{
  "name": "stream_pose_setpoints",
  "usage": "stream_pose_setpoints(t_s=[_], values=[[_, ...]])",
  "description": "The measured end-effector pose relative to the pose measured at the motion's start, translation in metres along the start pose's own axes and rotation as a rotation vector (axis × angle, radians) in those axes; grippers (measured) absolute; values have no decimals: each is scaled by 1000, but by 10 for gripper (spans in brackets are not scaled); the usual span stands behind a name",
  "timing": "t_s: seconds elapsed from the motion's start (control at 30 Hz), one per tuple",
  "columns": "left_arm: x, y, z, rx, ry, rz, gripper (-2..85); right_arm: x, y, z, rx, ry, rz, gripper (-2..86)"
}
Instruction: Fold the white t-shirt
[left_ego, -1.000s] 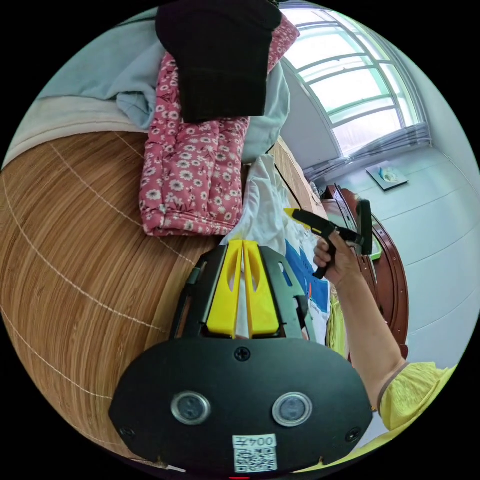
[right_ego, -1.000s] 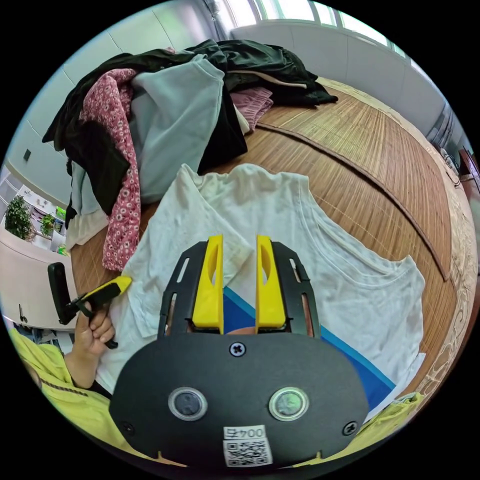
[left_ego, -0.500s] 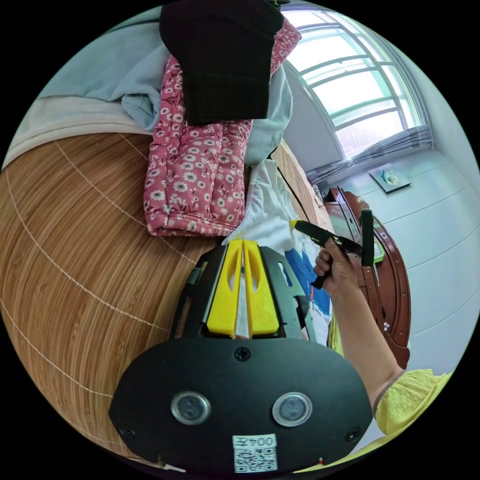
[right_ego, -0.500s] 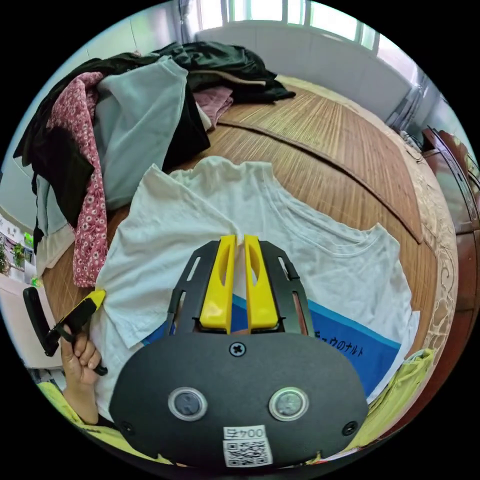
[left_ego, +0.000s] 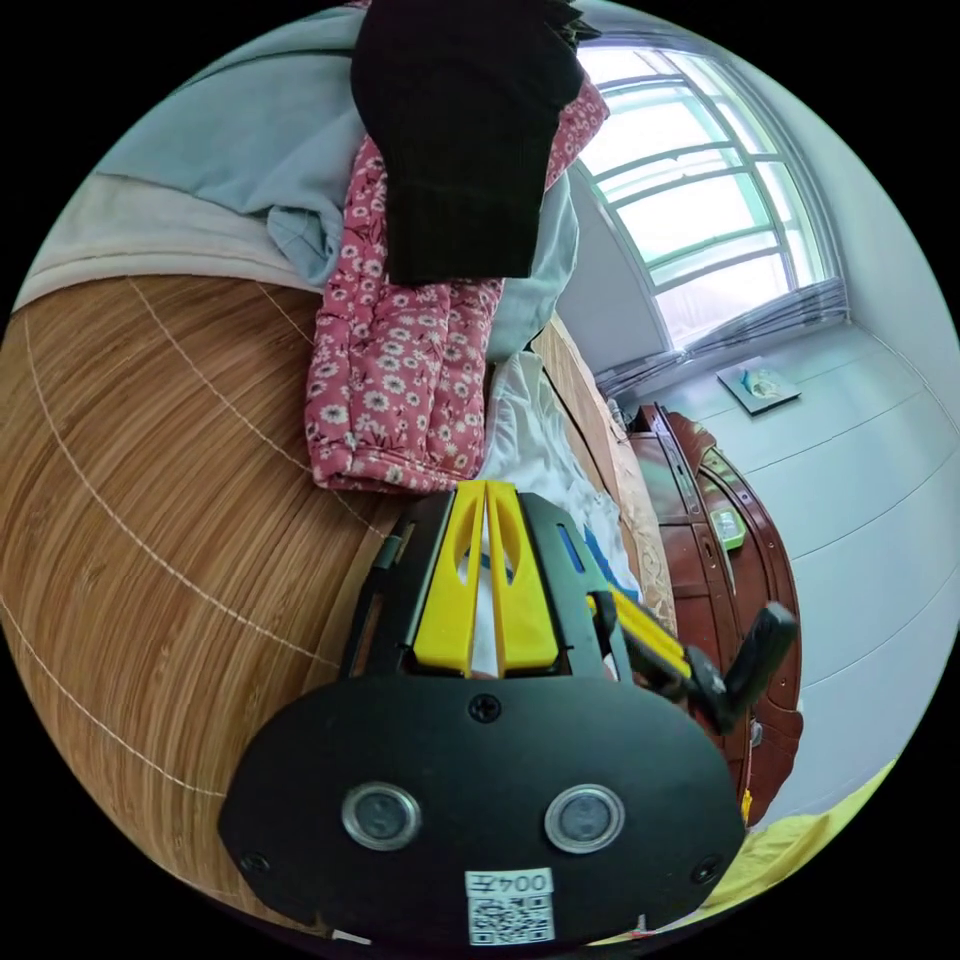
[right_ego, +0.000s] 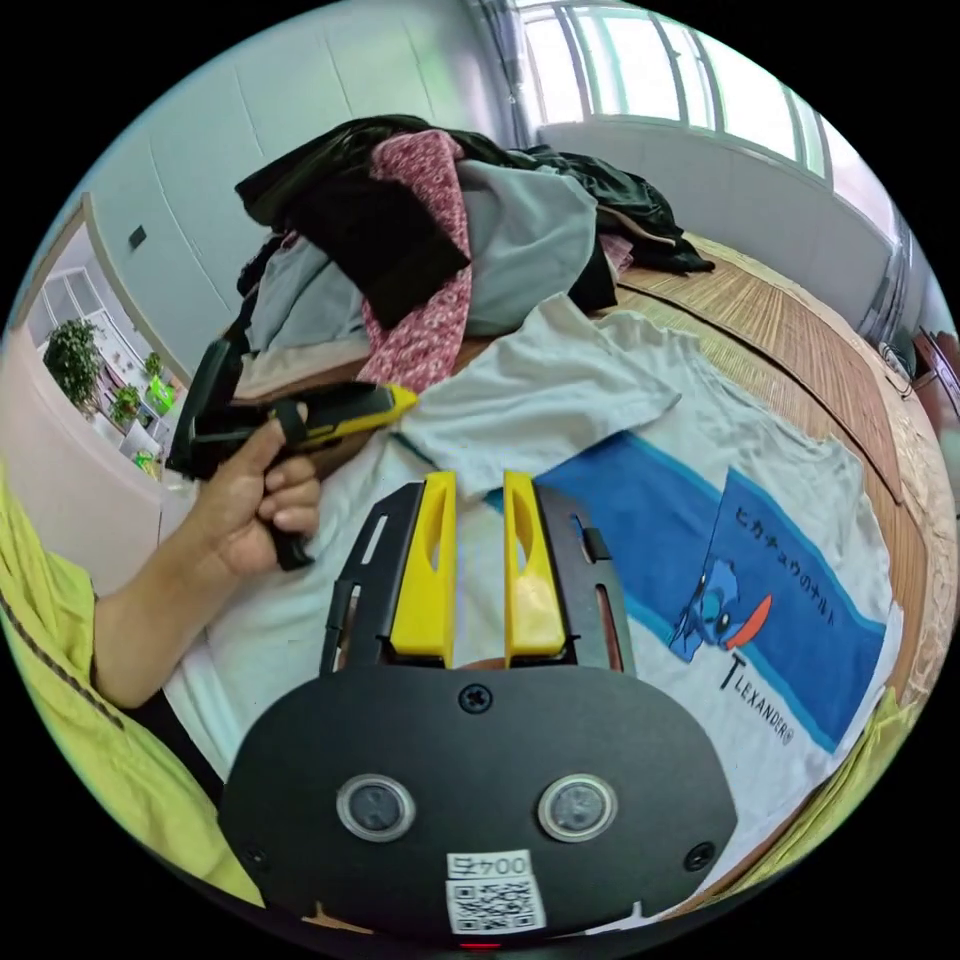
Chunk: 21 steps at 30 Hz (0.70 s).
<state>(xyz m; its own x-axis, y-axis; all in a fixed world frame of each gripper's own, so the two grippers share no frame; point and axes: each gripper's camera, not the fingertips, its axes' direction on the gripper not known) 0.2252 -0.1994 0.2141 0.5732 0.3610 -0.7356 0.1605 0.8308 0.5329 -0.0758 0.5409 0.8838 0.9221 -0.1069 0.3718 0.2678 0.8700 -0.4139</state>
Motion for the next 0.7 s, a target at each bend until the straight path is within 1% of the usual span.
stream_pose_setpoints(t_s=[0.17, 0.3, 0.4, 0.47, 0.57, 0.63, 0.7], values=[[-4, 2, 0, -8, 12, -11, 2, -33, 13, 10, -41, 121, -58, 86], [-2, 1, -3, 2, 2, 11, 2, -36, 1, 18, -68, 126, -66, 79], [-1, 1, -1, -10, -13, 25, 2, -35, -7, 23, -92, 104, -59, 31], [-2, 1, 0, -18, -47, 16, 2, -36, -11, 18, -123, 96, -76, 23], [-1, 1, 1, -29, -66, 18, 2, -35, -5, 7, -129, 100, -81, 19], [-1, 1, 1, -29, -73, 19, 2, -28, 1, 12, -178, 90, -50, 17], [-3, 1, 1, -33, -58, 11, 2, -20, 5, 15, -212, 113, -1, 46]])
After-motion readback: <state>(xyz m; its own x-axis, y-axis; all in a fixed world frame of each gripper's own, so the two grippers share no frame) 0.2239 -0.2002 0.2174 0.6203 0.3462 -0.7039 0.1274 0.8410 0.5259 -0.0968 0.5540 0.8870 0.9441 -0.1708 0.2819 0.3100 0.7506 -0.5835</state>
